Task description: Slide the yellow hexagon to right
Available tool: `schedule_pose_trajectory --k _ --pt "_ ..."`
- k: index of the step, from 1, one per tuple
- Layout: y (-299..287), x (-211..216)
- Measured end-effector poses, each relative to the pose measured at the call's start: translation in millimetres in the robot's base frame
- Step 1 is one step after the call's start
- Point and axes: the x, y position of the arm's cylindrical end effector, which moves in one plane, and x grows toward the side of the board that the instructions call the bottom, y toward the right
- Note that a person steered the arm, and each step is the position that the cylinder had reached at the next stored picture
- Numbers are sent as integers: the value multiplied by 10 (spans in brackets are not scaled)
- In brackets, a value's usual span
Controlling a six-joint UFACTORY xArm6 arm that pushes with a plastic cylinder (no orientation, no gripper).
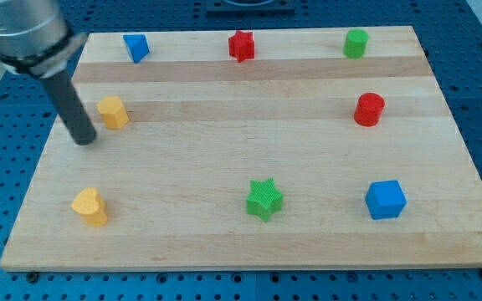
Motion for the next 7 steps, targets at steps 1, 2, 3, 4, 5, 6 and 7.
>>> schedule_pose_trajectory --k 1,2,3,4,5,6,7 --pt "-337 -190" --pt "-336 -339" --pt "-137 -344" --pt "183 -344" --pt "509 -353" --pt "805 -442" --pt "1073 -517"
